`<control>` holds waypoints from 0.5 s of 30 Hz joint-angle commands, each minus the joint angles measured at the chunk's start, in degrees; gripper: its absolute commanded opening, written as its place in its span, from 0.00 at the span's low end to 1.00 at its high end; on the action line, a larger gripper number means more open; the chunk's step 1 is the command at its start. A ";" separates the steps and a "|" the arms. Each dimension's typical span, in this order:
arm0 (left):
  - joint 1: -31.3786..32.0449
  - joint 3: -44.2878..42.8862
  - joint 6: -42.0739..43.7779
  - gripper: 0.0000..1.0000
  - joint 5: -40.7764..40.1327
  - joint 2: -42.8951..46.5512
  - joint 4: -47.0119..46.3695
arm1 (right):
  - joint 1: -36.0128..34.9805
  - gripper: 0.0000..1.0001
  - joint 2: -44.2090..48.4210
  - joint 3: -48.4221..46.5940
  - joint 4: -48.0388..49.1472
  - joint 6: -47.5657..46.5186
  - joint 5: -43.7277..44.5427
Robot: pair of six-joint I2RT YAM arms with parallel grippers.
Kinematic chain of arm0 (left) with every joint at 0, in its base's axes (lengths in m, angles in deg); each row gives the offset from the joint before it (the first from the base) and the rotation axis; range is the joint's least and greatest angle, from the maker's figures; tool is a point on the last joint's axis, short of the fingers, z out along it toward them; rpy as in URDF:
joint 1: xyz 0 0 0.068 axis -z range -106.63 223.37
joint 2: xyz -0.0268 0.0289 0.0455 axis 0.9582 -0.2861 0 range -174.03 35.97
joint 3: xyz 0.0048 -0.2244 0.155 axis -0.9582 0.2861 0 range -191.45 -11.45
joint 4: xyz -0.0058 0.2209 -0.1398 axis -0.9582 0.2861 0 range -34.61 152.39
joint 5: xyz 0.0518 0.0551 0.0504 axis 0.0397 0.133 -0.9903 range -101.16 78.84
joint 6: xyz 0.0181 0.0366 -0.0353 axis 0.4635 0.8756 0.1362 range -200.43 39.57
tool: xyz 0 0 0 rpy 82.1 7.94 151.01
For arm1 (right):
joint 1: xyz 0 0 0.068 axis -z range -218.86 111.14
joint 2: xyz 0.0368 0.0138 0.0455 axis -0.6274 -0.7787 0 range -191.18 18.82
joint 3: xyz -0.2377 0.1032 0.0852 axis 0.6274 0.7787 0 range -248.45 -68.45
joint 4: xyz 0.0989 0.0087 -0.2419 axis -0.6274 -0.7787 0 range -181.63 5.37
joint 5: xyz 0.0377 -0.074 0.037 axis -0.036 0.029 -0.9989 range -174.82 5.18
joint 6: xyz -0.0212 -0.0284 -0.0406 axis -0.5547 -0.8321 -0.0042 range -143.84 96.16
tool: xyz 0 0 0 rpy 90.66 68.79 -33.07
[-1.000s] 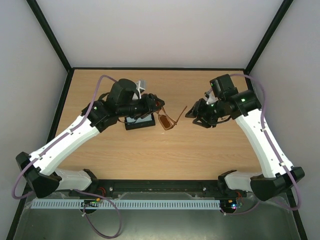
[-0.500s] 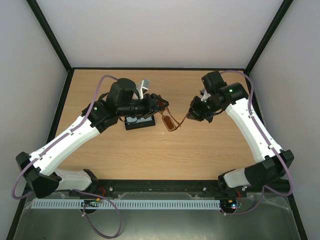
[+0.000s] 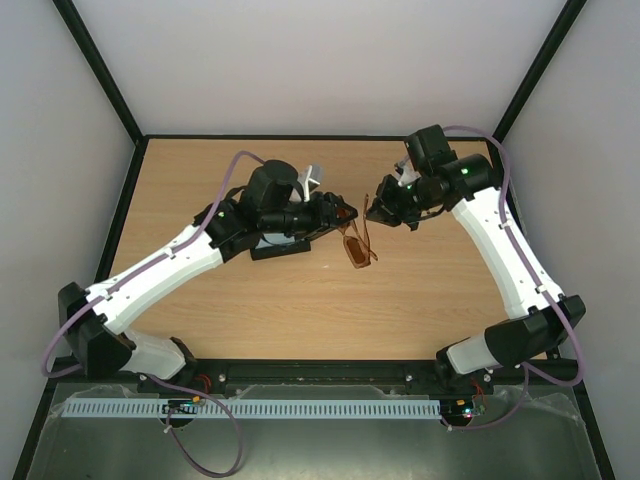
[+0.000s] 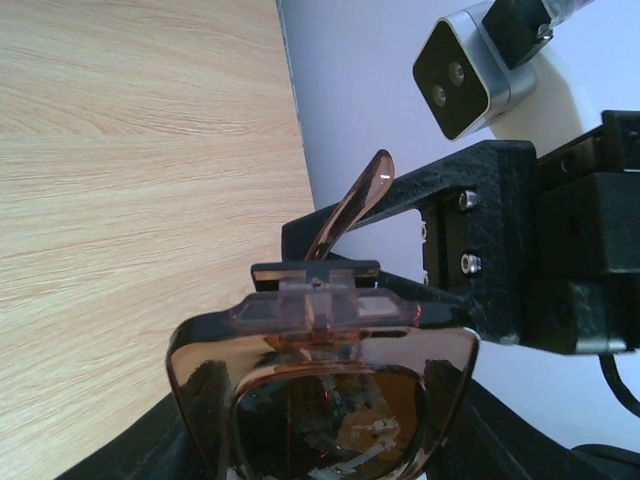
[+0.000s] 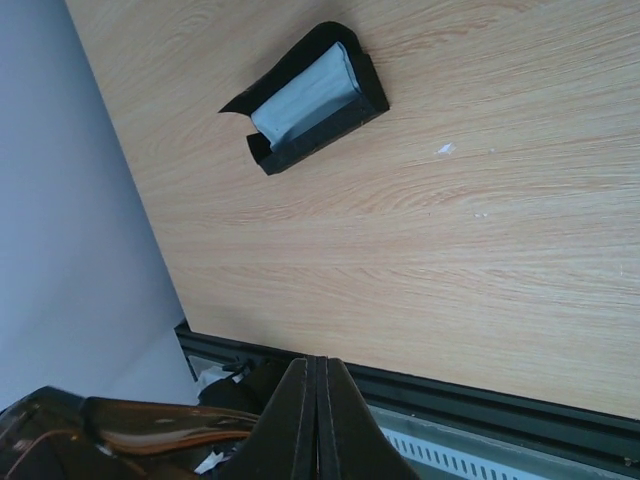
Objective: Organize the sunglasses
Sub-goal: Fold the sunglasses.
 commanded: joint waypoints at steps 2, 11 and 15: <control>0.48 0.30 -1.70 0.42 2.29 -2.11 -6.18 | -0.89 0.01 0.77 1.03 0.66 1.09 -3.98; 0.76 0.40 -3.09 0.42 3.83 -4.79 -10.50 | -1.78 0.01 2.49 2.73 1.84 0.92 -6.75; 0.68 0.99 -3.73 0.42 4.72 -5.22 -12.92 | -1.78 0.01 3.27 3.23 1.33 0.35 -7.31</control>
